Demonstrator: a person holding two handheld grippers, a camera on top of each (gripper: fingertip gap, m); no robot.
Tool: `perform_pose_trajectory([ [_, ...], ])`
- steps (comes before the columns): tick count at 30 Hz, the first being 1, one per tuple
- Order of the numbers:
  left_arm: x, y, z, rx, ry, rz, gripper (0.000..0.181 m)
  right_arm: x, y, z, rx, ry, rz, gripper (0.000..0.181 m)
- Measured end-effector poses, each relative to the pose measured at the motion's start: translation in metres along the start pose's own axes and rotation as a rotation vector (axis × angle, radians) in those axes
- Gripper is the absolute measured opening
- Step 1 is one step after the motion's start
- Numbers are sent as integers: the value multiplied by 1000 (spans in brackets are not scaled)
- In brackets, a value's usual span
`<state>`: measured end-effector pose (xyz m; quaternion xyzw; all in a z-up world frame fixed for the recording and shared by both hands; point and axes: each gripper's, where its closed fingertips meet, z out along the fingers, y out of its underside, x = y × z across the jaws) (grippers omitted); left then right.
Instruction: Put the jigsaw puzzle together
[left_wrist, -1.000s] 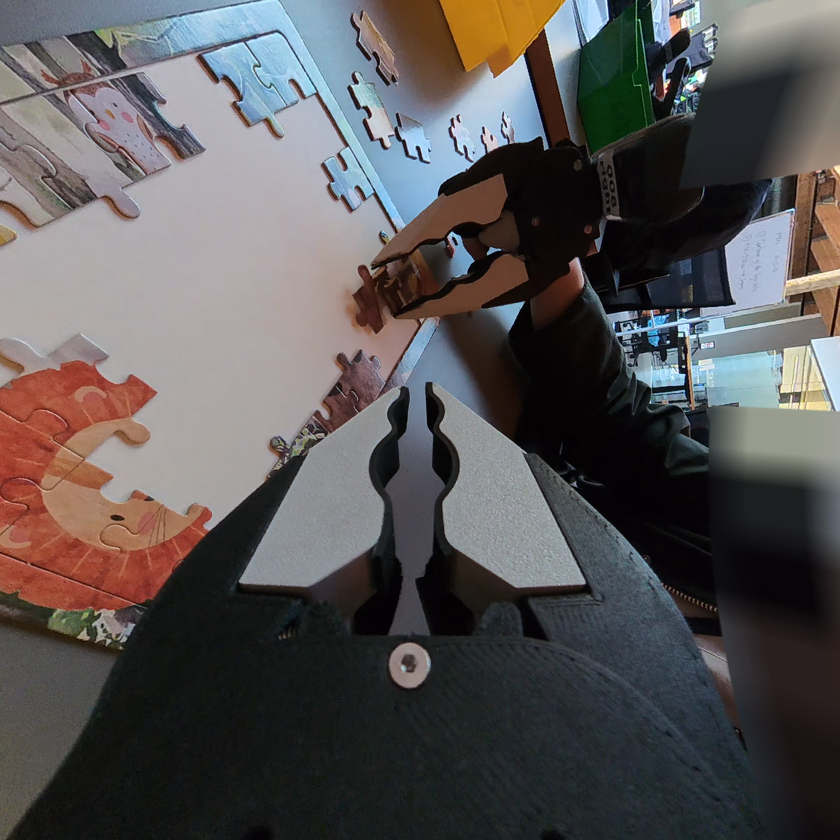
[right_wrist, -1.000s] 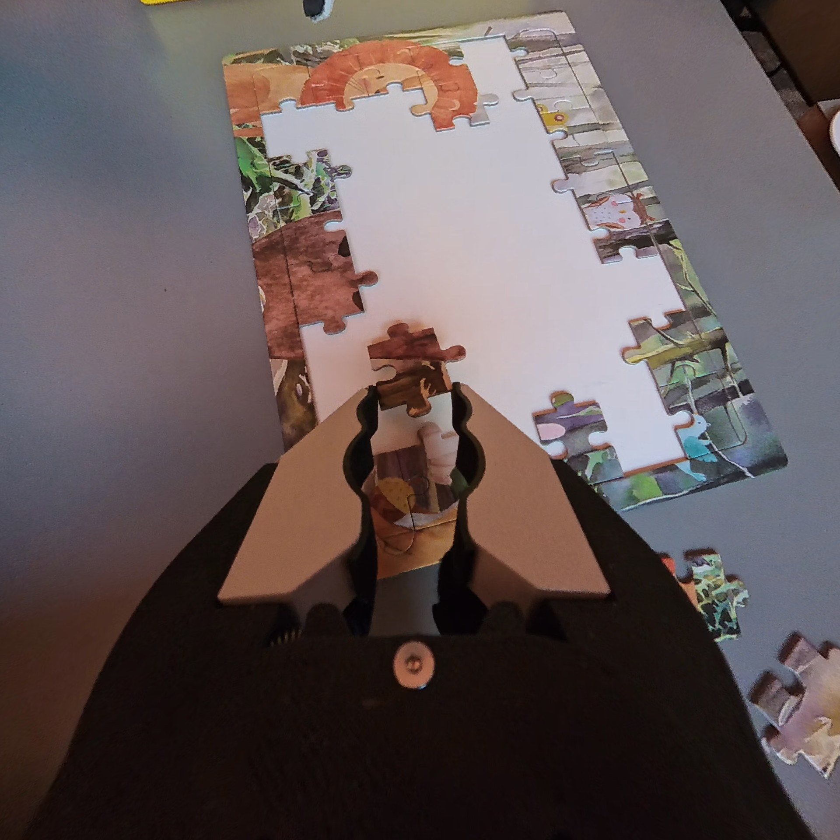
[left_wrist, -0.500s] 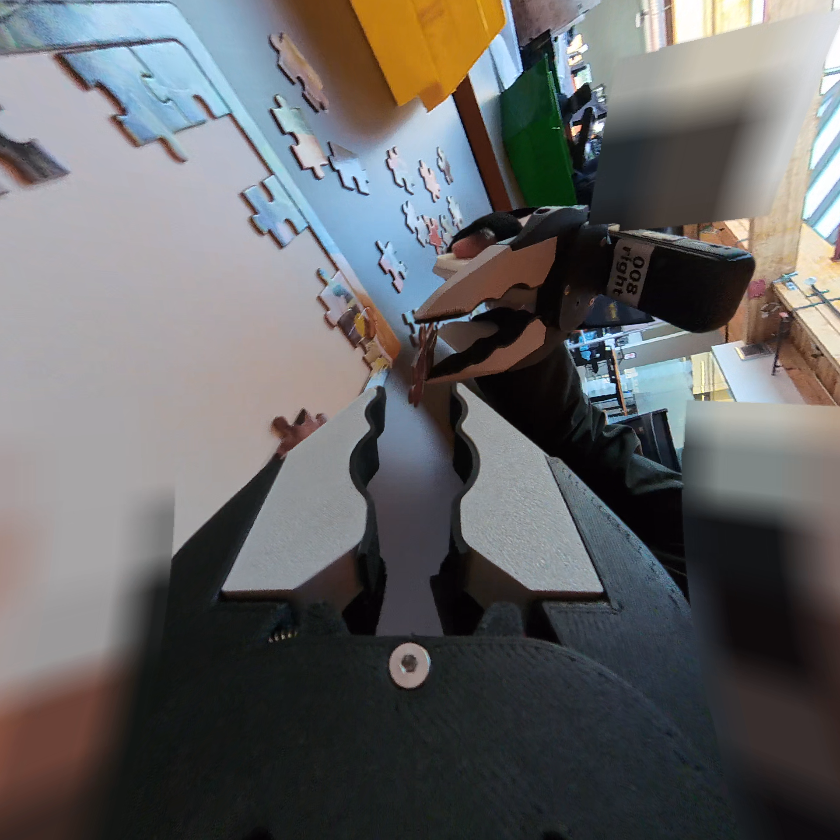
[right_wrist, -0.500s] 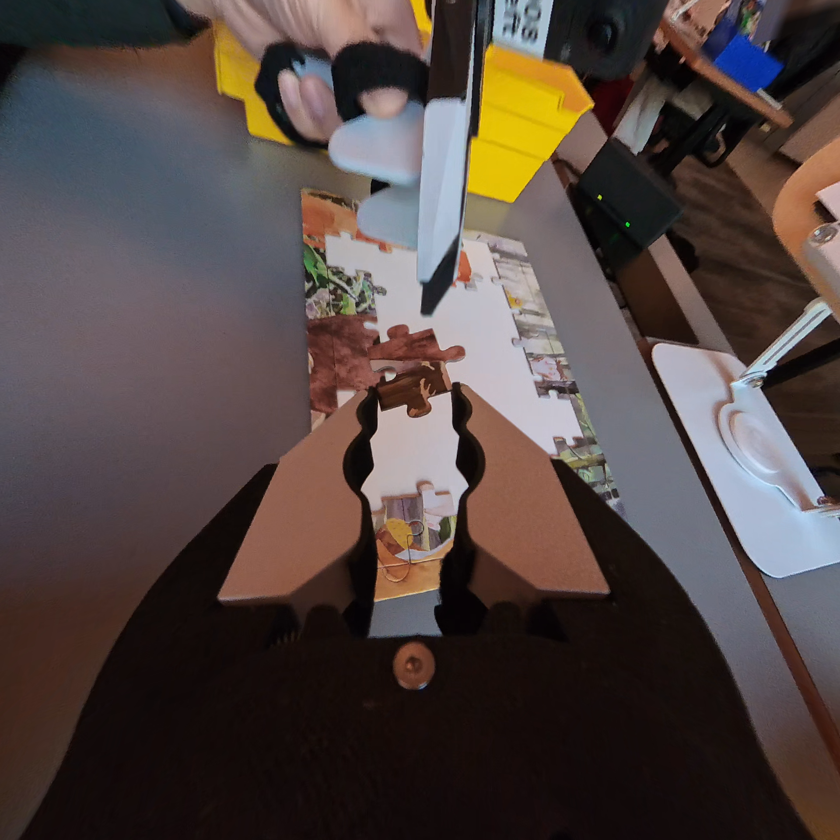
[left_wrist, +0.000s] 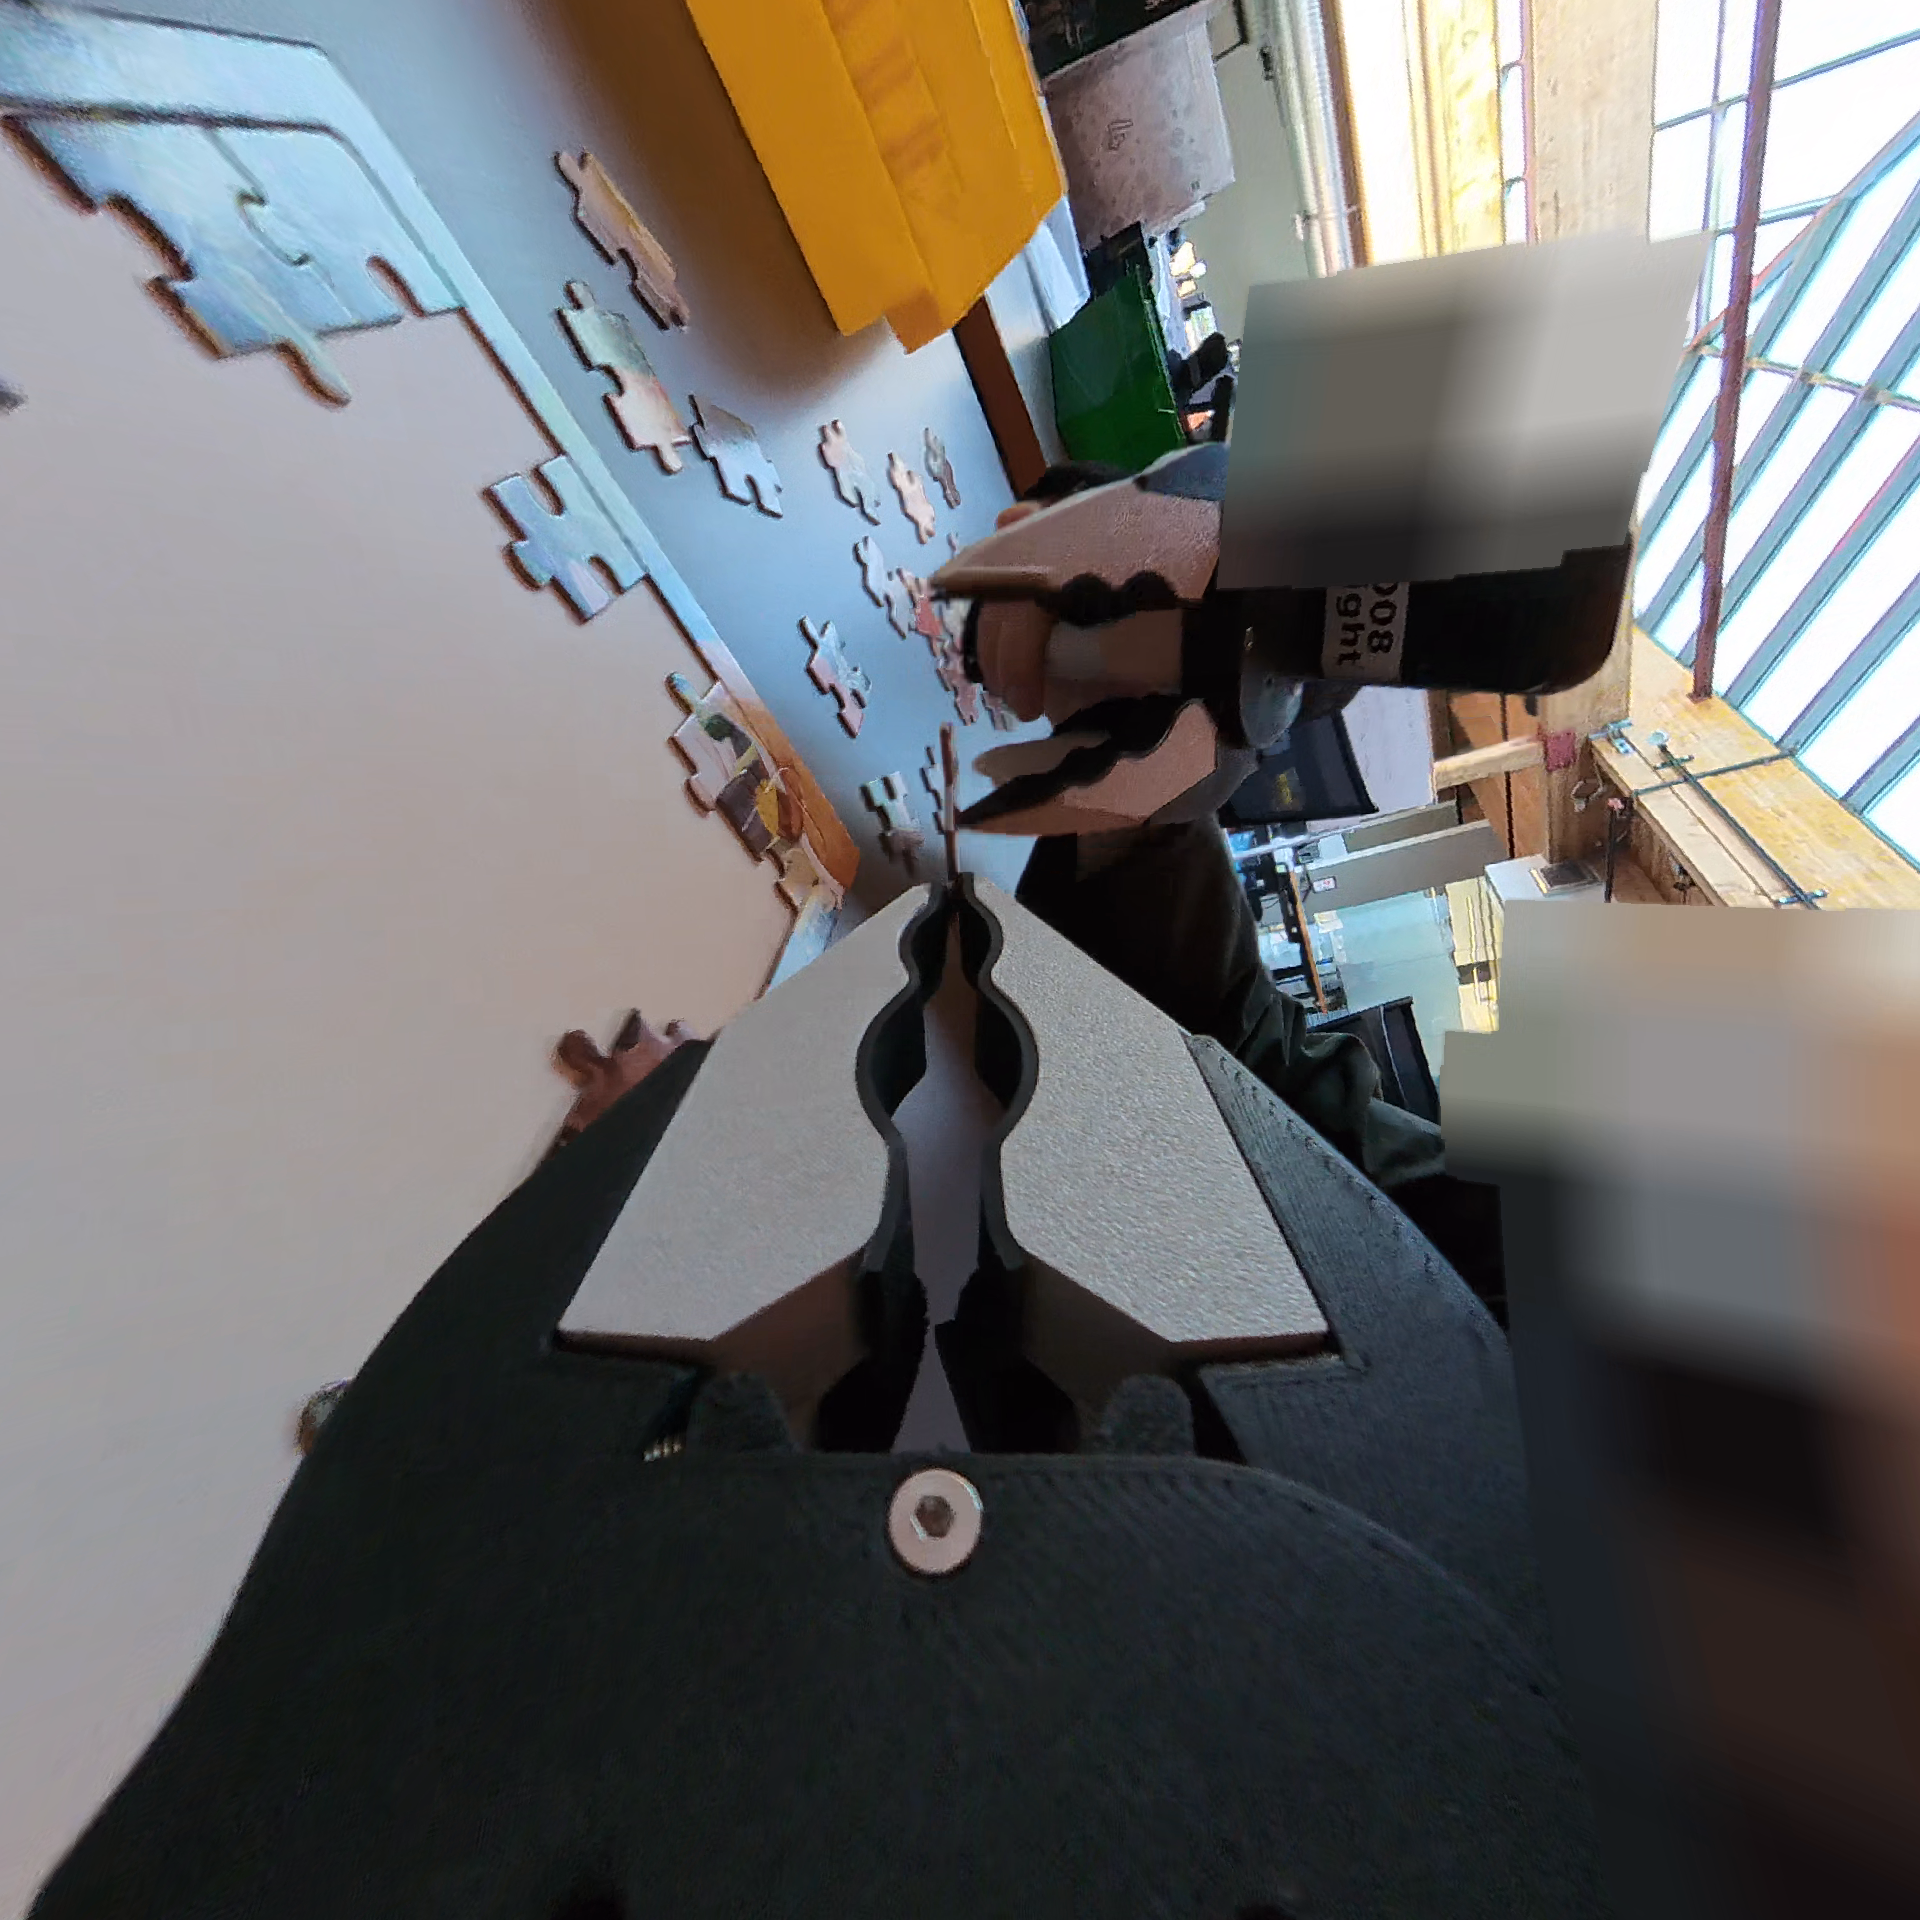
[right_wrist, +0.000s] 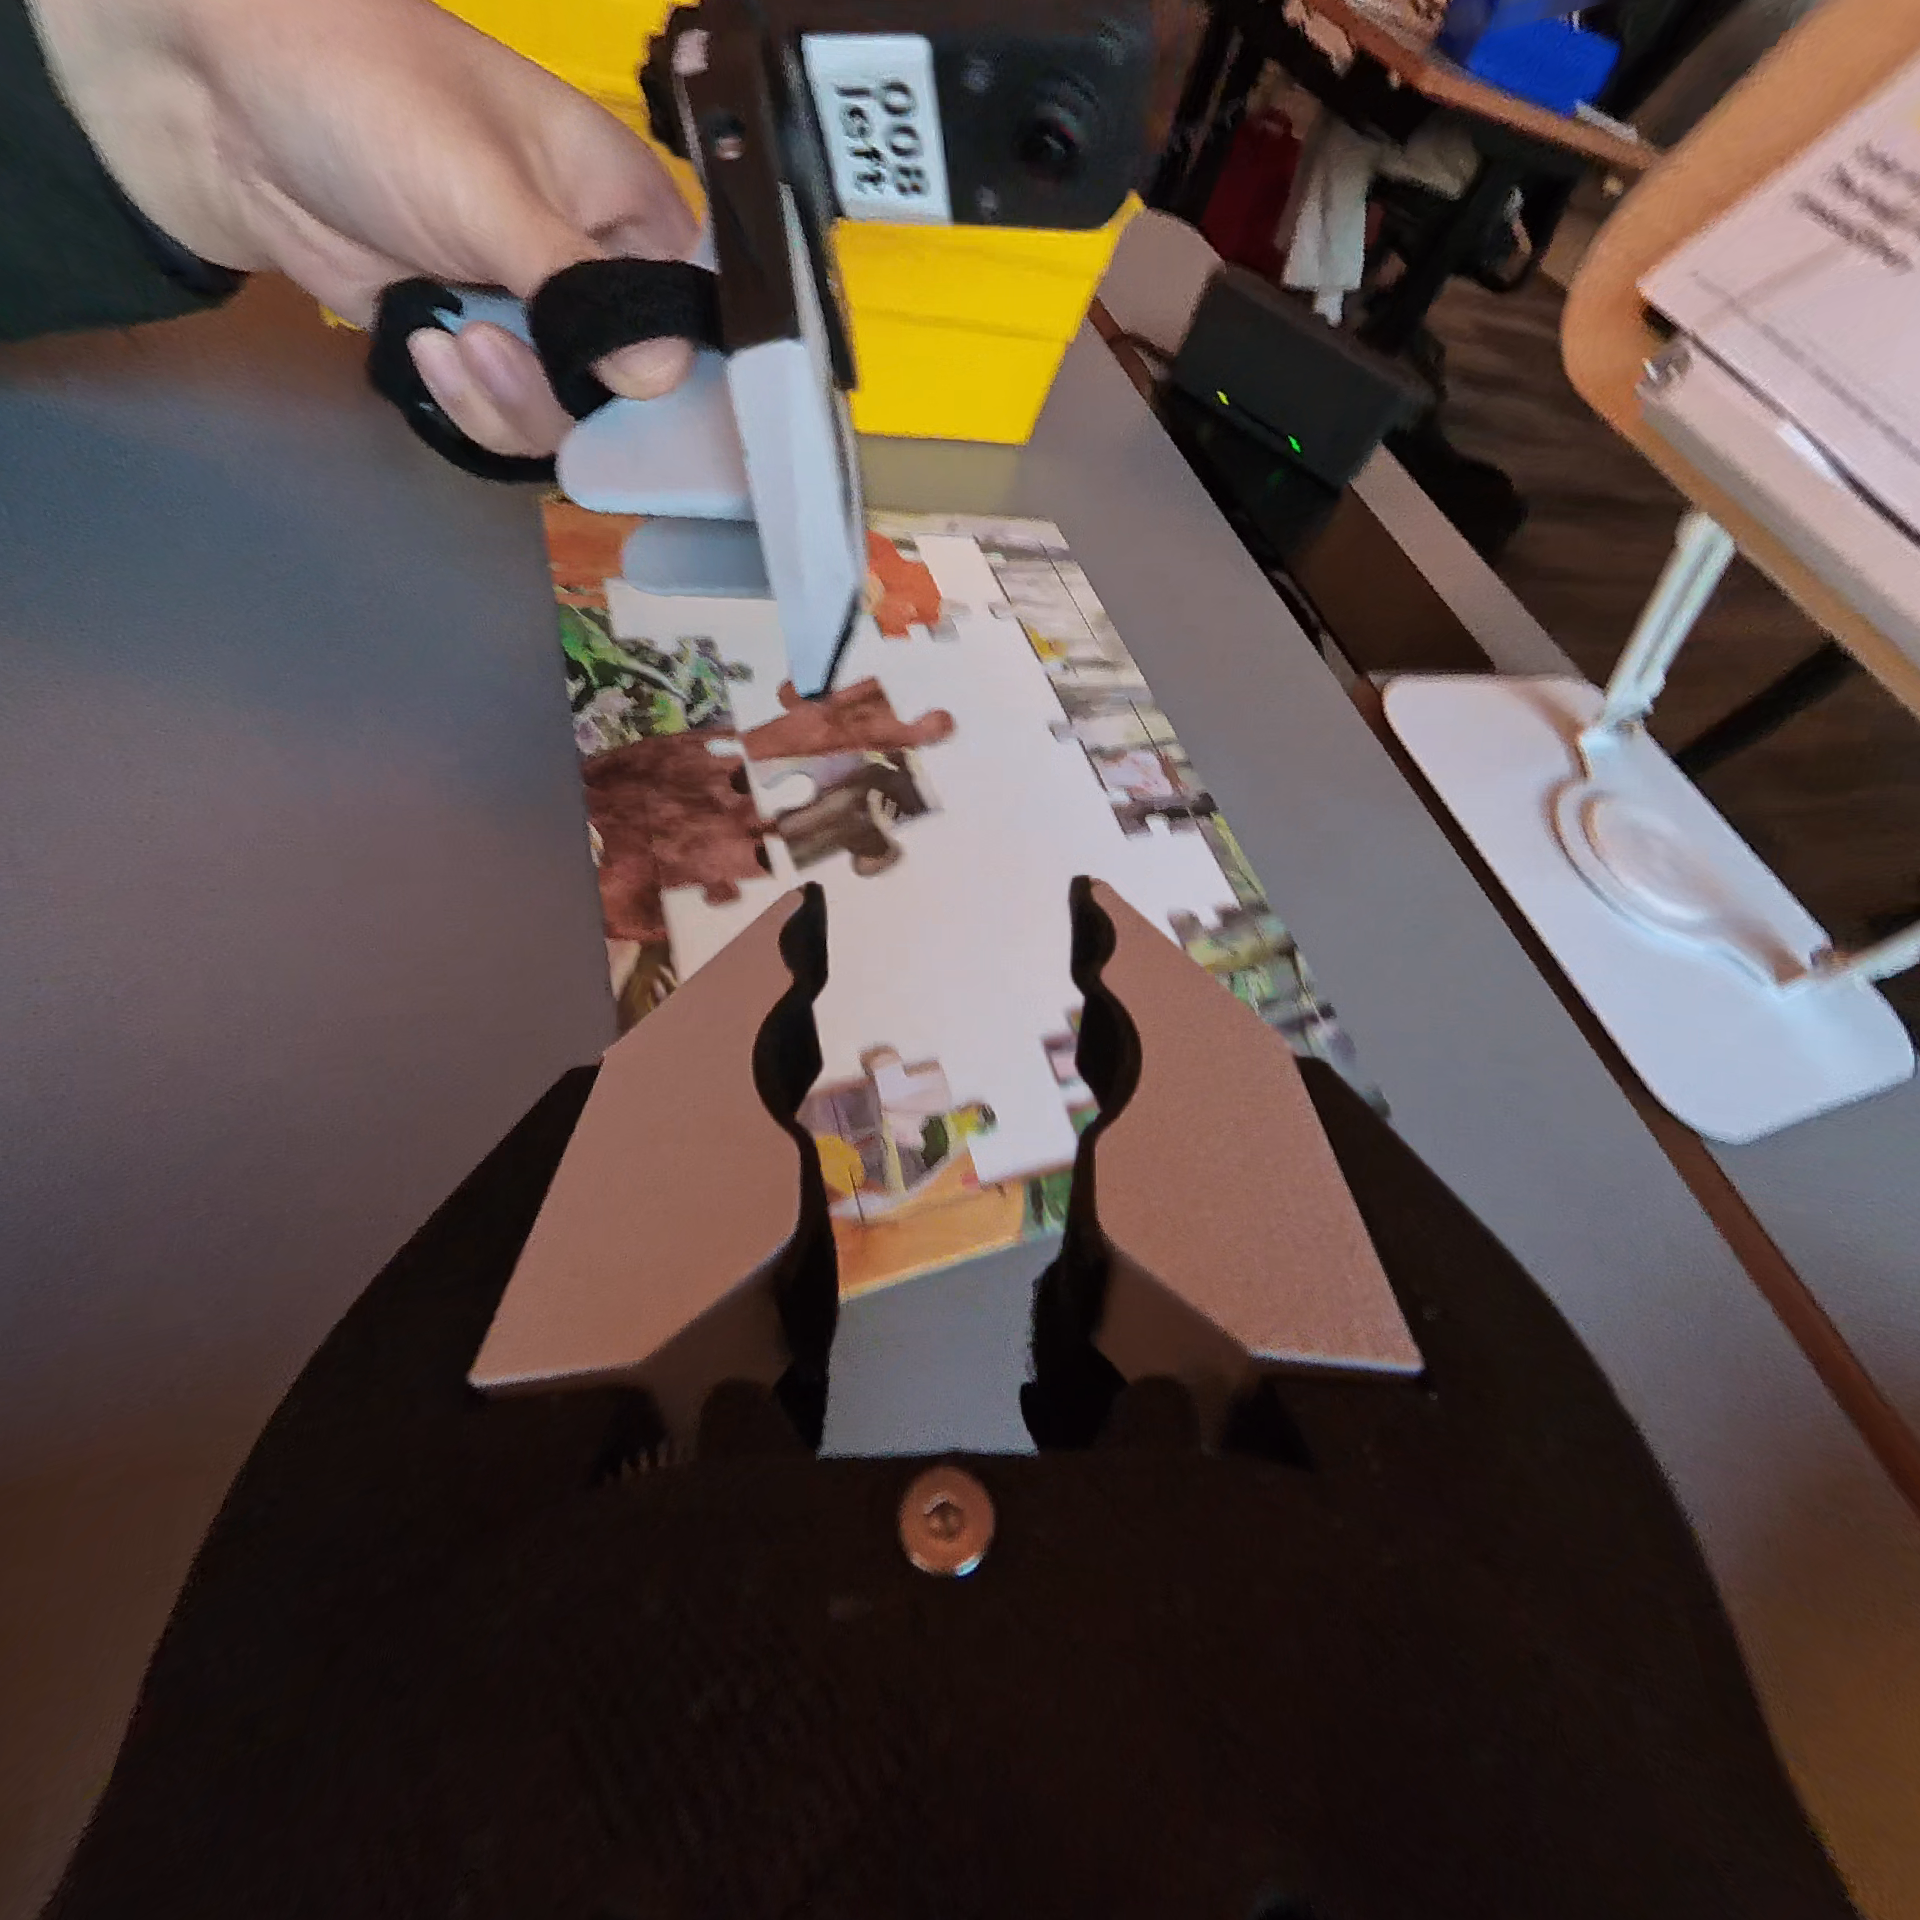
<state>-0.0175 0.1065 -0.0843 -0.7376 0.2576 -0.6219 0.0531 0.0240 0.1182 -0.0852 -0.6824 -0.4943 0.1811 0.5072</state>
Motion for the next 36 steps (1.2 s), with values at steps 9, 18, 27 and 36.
perform_pose_trajectory([
  [9, -40, 14, 14, -93, -138, -87, 0, 28, 35, -20, -57, 71, 140, 37],
  [18, -58, 18, 8, -105, -212, -107, 0, -26, 34, 22, -223, -66, -83, 41],
  [27, -63, 16, 7, -97, -158, -168, 0, -20, 45, 24, -213, -79, 9, 38],
  [36, -68, 18, 6, -104, -164, -178, 0, -21, 50, 26, -222, -90, 23, 37],
])
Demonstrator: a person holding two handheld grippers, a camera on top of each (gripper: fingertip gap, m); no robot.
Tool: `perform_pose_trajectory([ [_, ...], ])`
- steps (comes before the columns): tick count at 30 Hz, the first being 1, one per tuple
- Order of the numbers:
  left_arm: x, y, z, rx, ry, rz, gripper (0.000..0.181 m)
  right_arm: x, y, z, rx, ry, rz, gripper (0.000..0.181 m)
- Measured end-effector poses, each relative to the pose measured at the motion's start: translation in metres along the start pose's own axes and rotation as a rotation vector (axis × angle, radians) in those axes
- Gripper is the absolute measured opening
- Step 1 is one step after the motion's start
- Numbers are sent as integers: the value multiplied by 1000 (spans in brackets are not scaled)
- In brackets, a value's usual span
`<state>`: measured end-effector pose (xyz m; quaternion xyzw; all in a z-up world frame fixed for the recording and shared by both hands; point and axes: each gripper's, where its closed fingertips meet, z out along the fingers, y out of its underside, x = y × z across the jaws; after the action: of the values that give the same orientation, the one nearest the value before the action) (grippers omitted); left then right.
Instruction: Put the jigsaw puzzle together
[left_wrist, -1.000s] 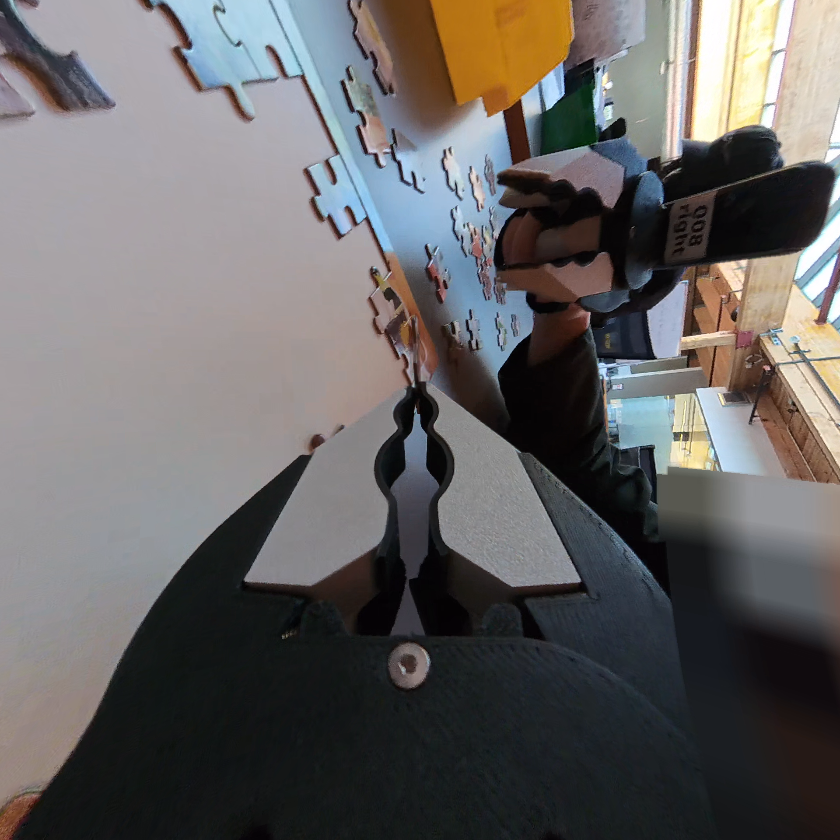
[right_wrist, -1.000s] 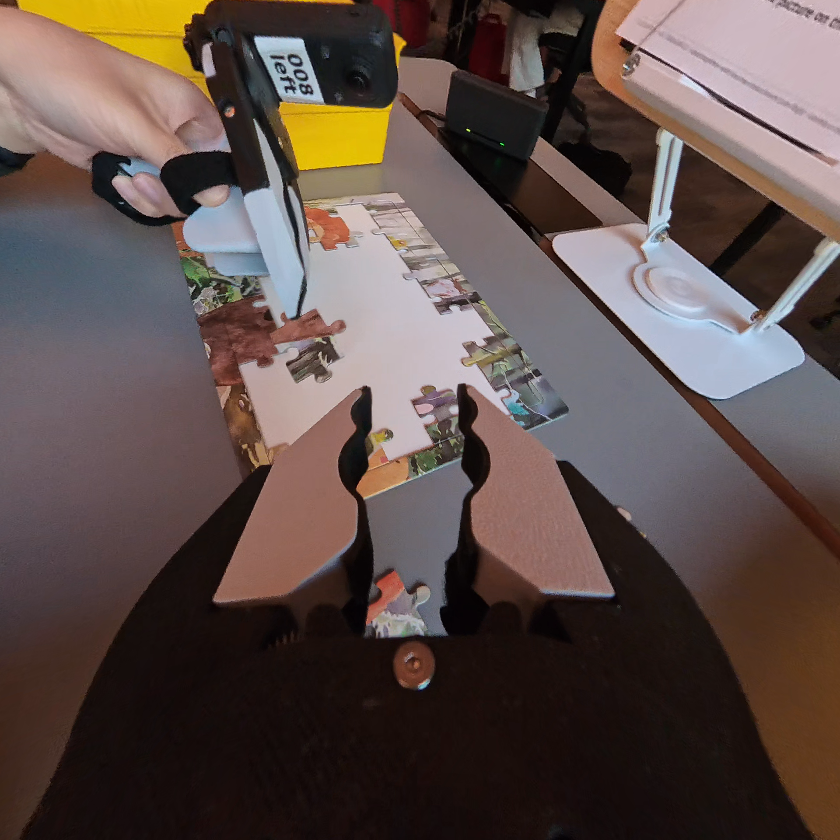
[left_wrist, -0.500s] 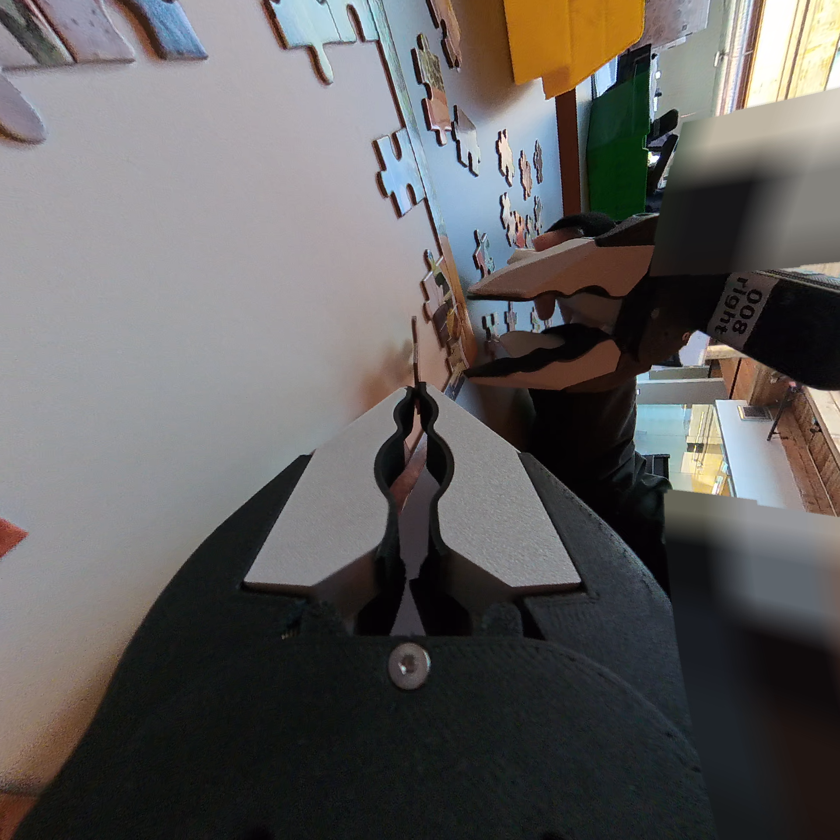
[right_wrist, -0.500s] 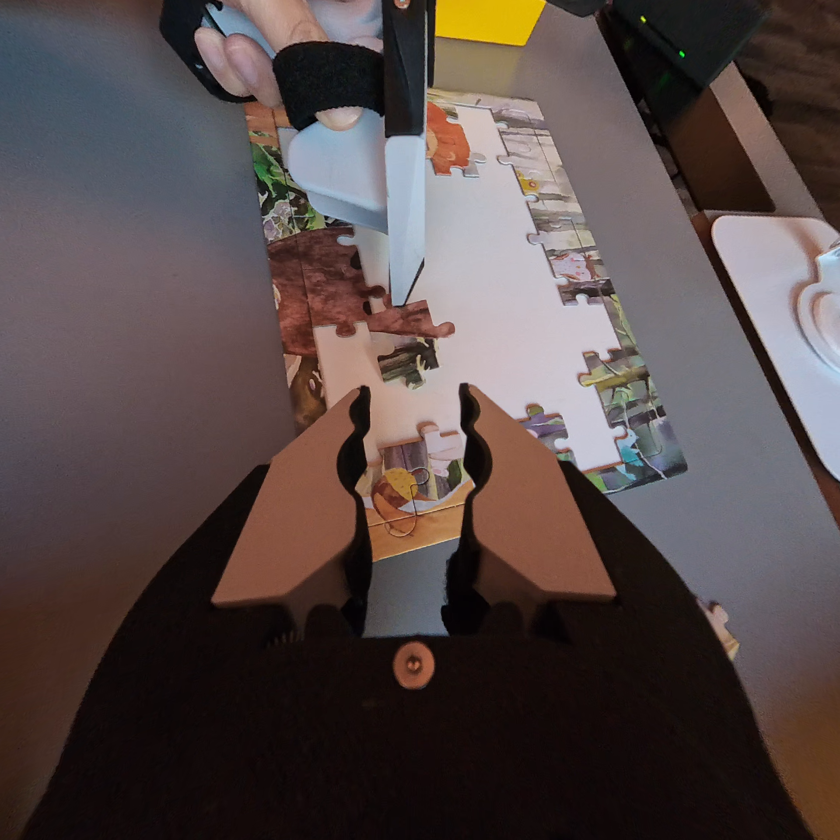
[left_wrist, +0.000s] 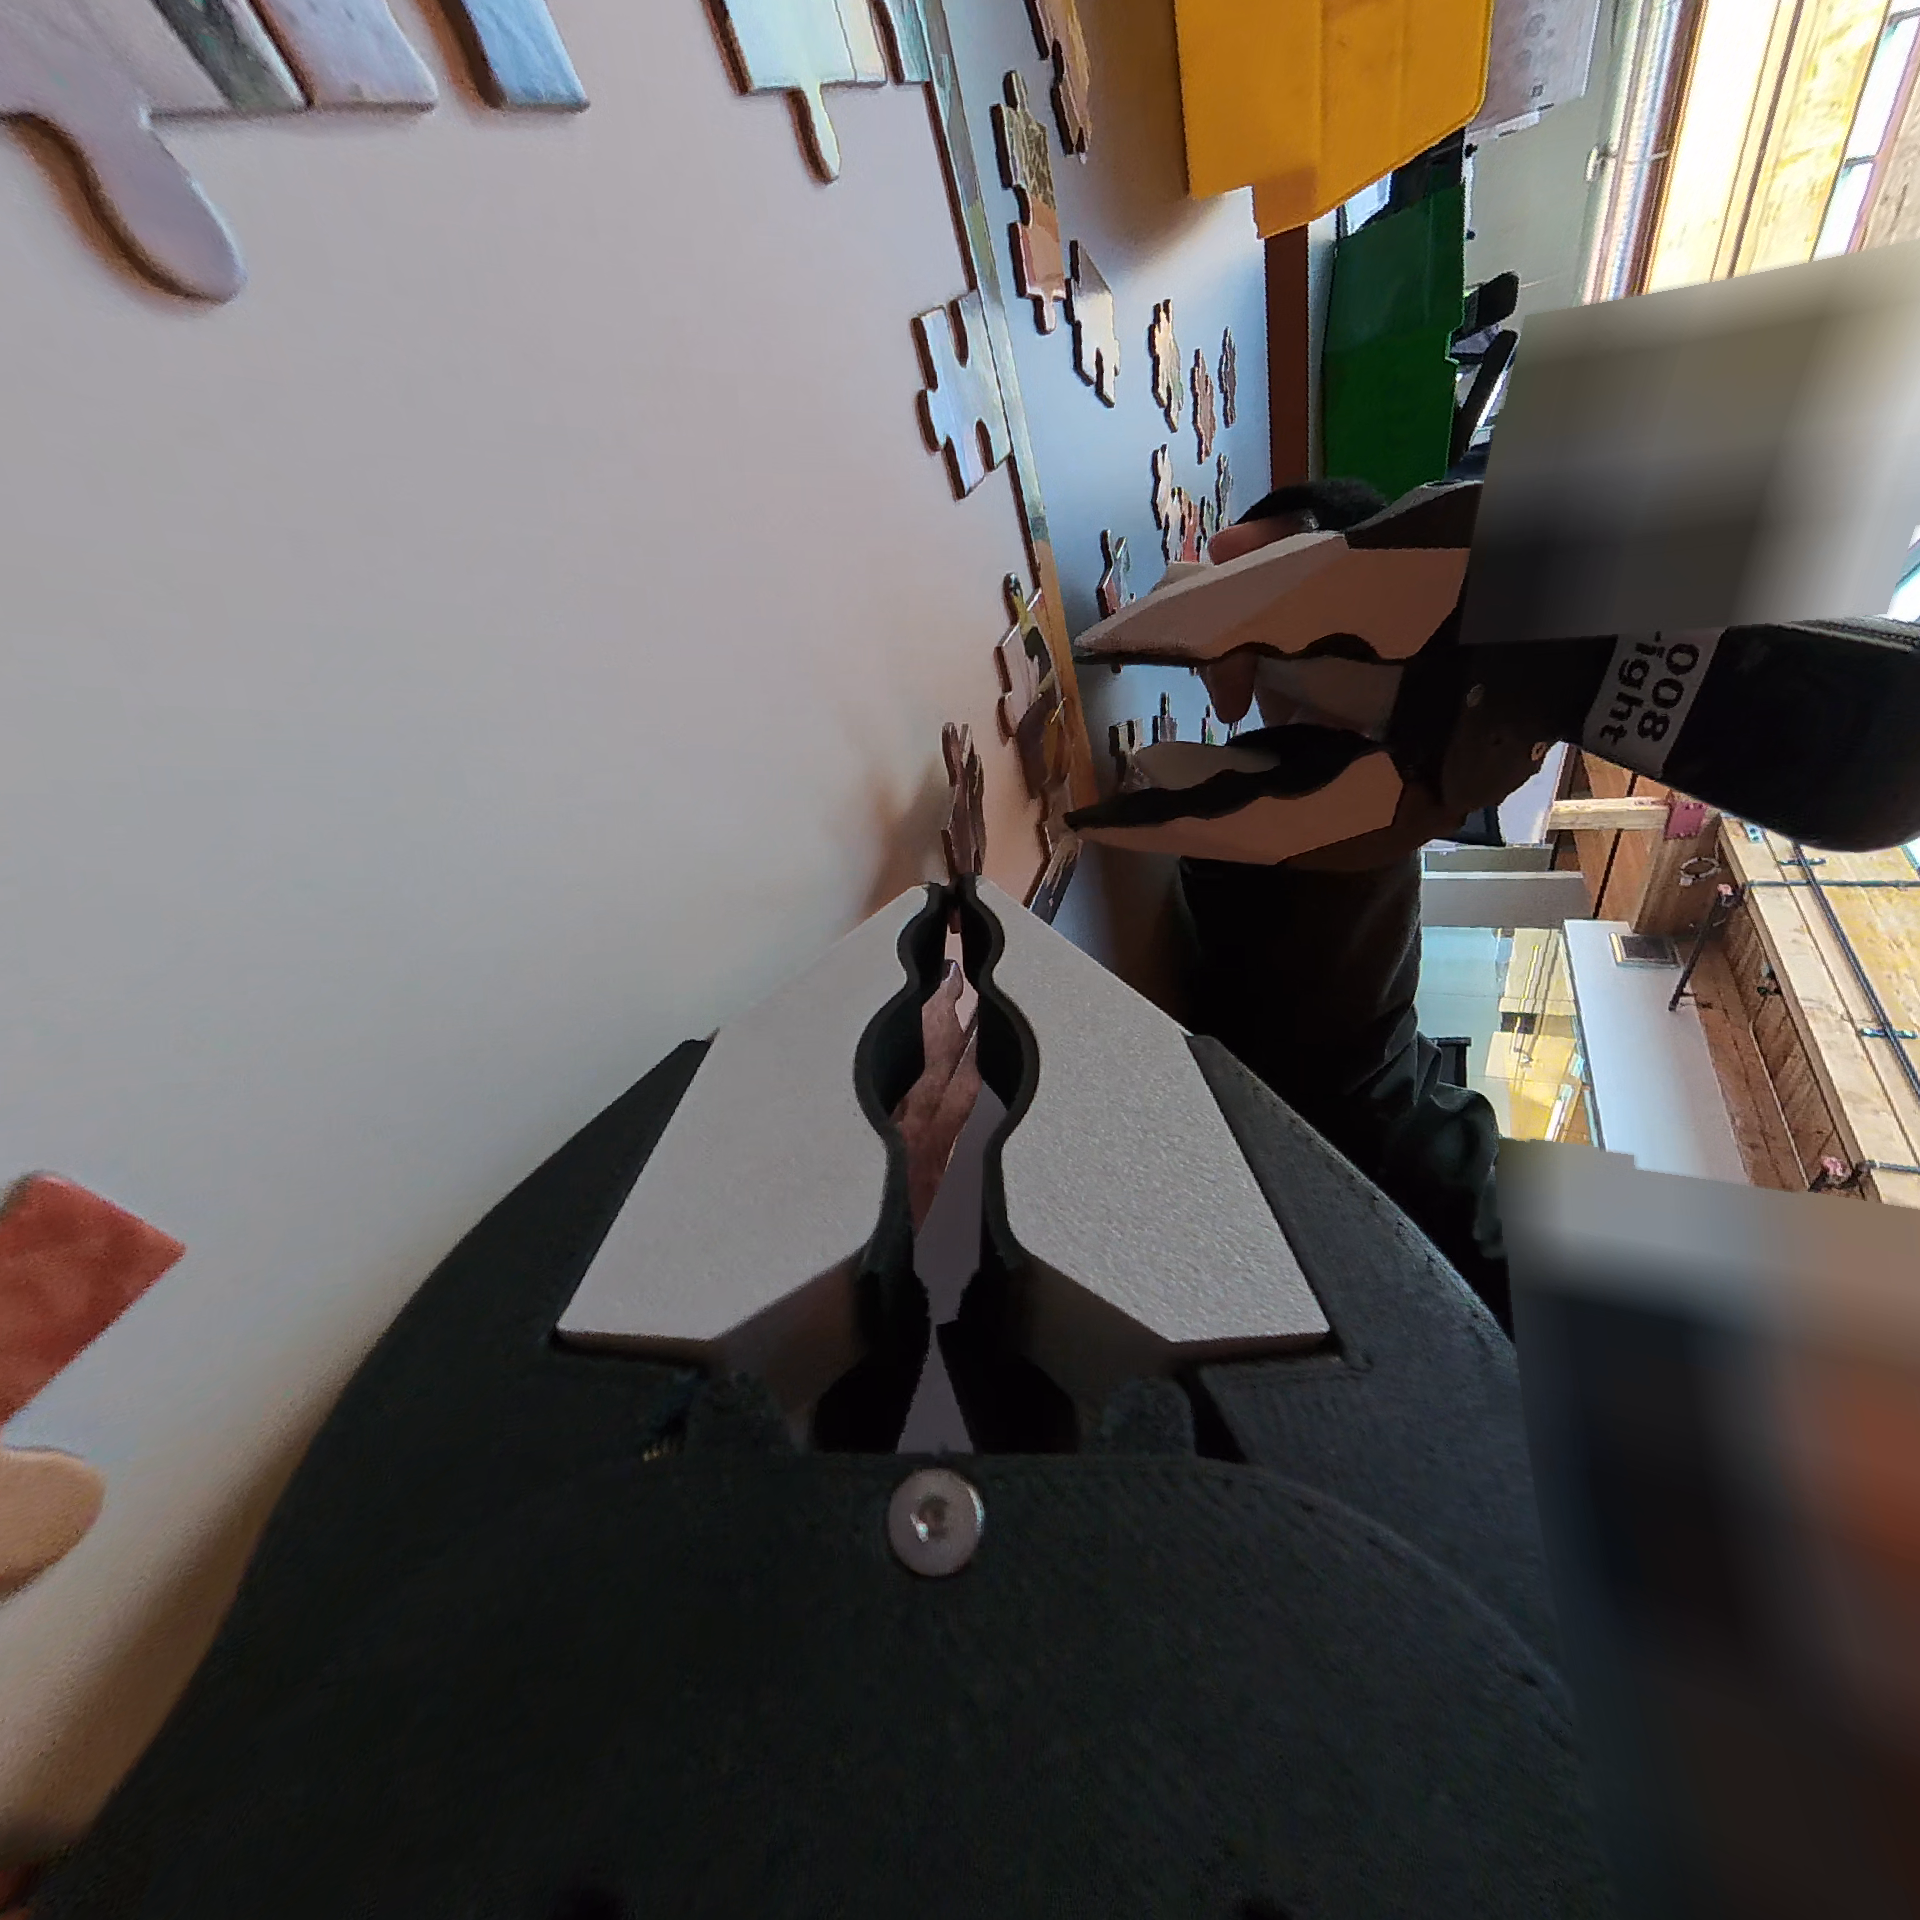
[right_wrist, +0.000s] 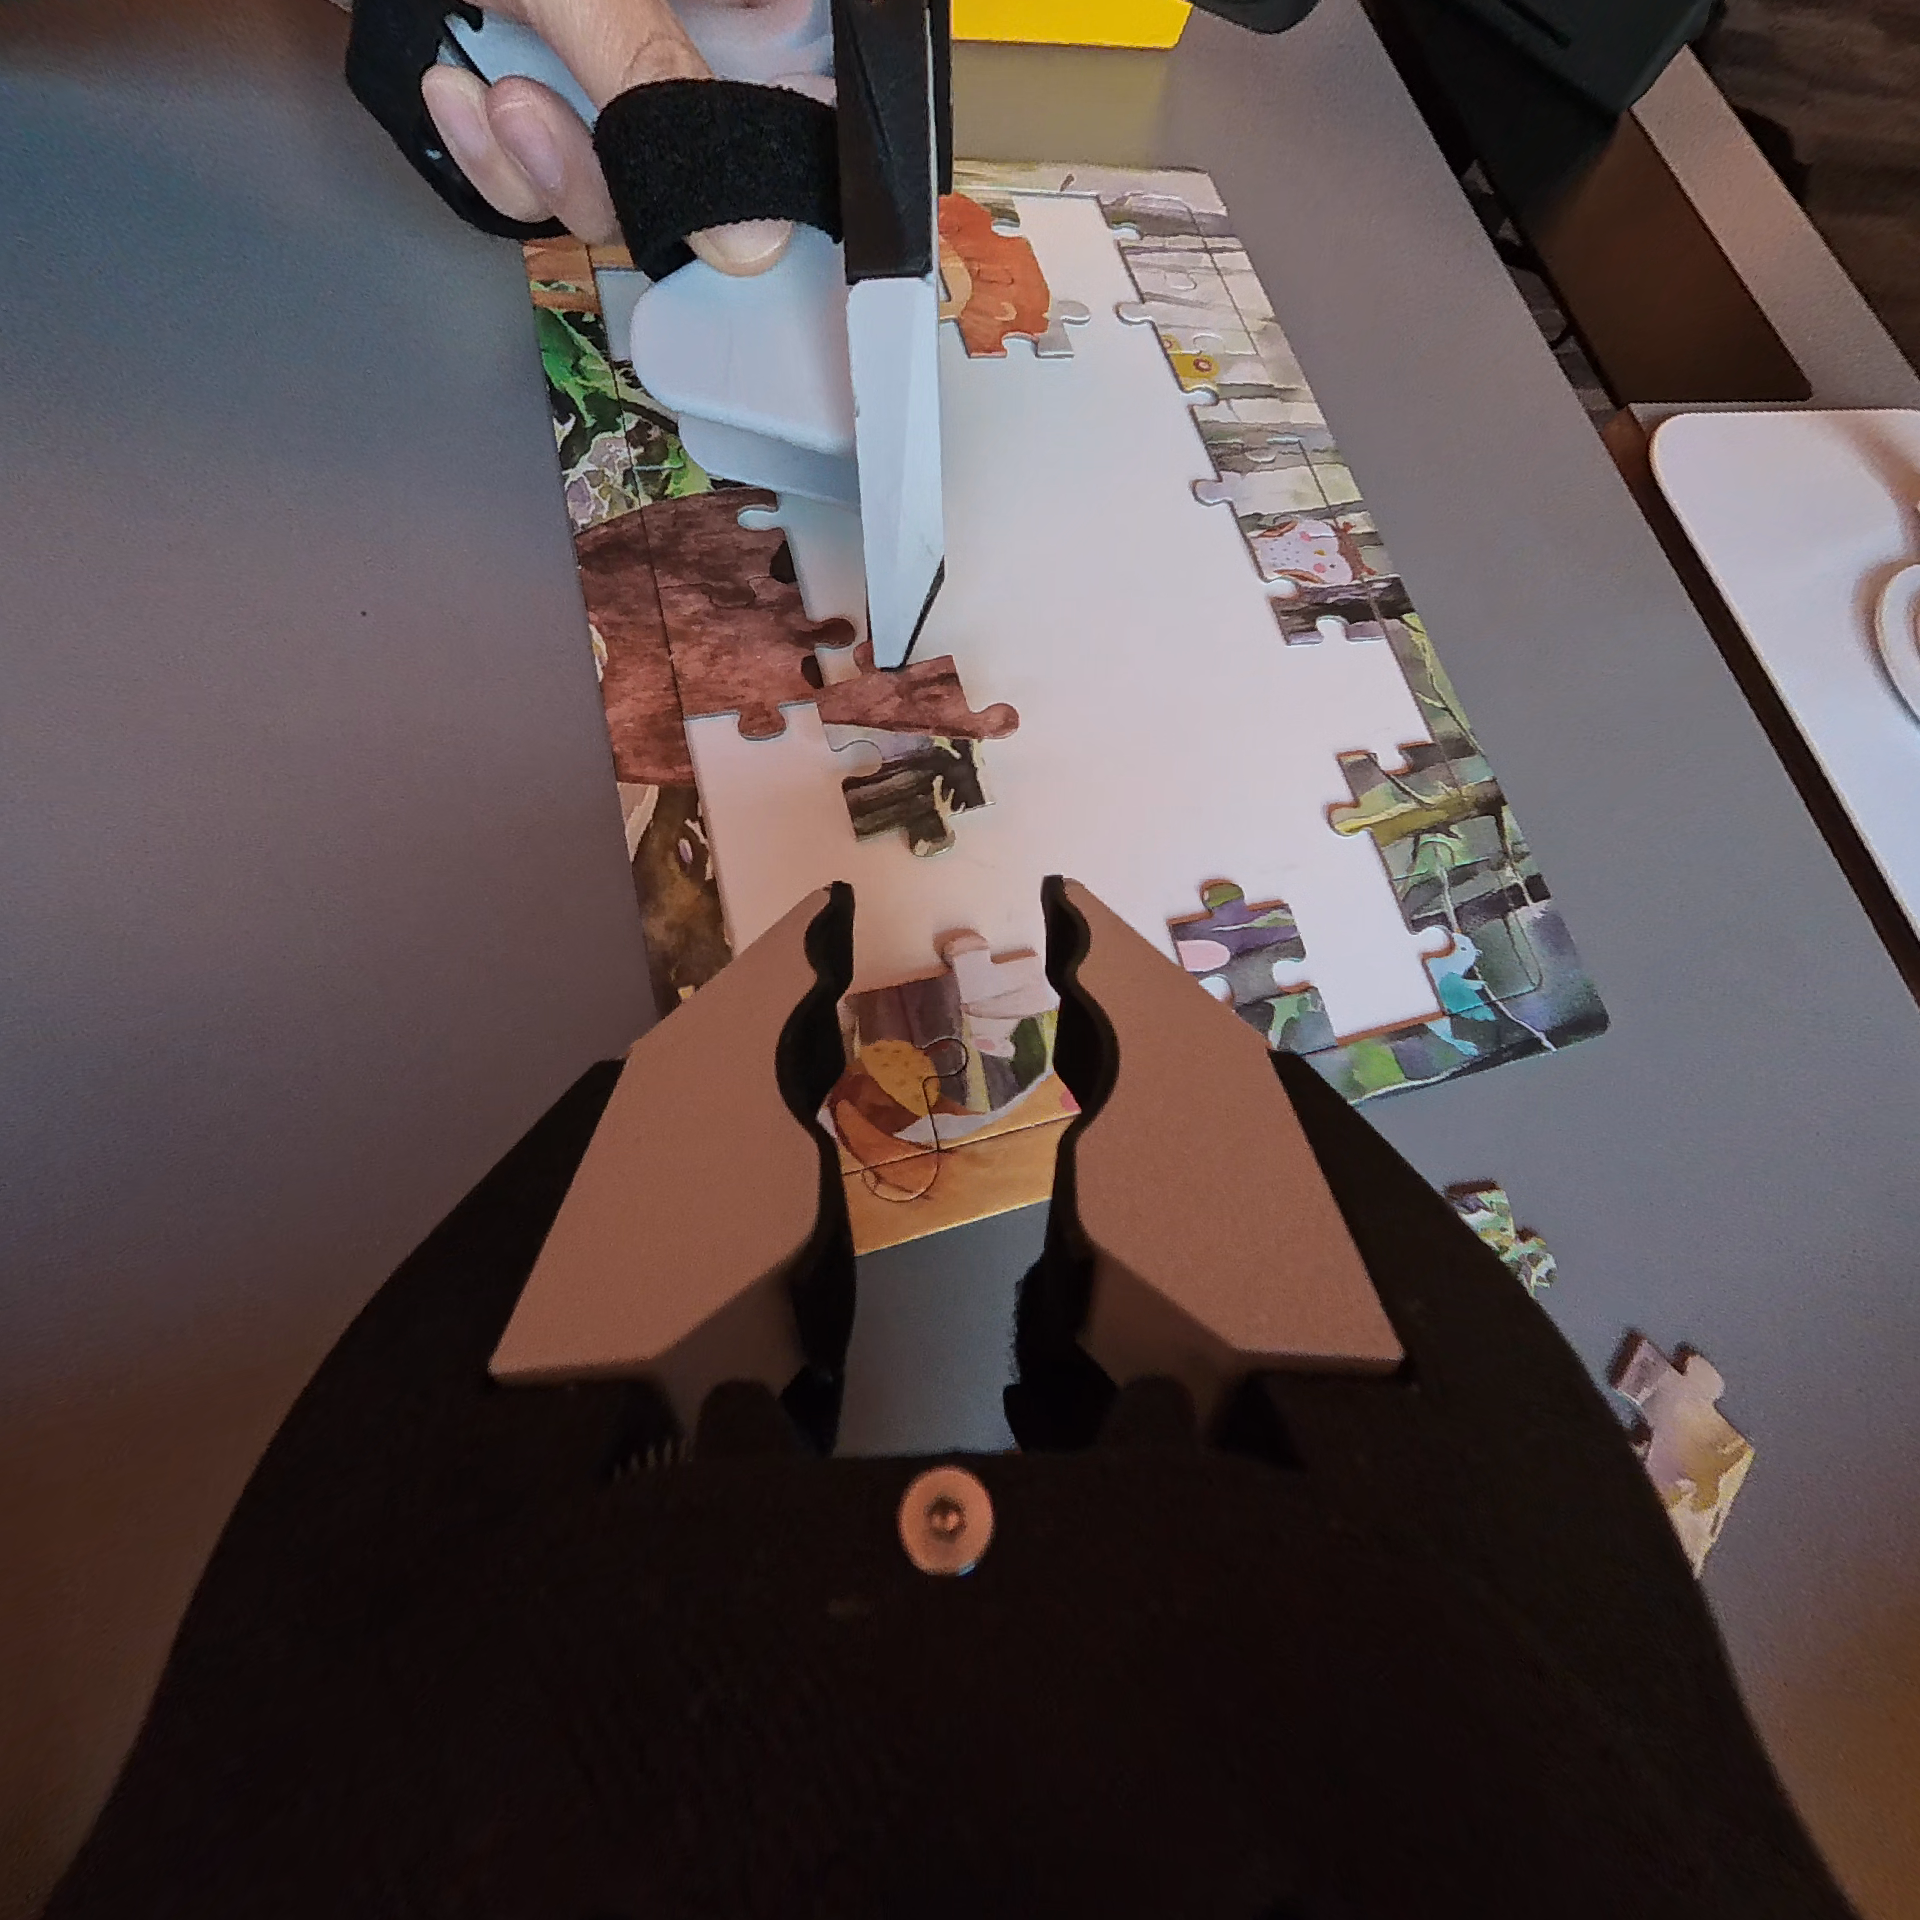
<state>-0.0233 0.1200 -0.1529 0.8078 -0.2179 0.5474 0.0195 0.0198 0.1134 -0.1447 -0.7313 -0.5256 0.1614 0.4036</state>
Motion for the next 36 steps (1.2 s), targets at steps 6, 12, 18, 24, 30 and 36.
perform_pose_trajectory([
  [6, -1, 0, 0, -1, 2, -1, 0, -1, 0, 1, -3, -3, -2, 37],
  [12, -4, 0, 0, -3, -4, -5, 0, -3, 2, 3, -12, -10, -5, 37],
  [18, -5, 0, 0, -4, -5, -7, 0, -4, 2, 5, -13, -18, -3, 36],
  [24, -6, 0, 0, -3, -2, -10, 0, -4, 2, 5, -14, -19, -2, 37],
  [30, -6, 0, 0, -2, 1, -13, 0, -4, 3, 5, -16, -19, -2, 37],
  [36, -6, 0, 0, -2, 5, -16, 0, -4, 3, 5, -18, -19, -1, 37],
])
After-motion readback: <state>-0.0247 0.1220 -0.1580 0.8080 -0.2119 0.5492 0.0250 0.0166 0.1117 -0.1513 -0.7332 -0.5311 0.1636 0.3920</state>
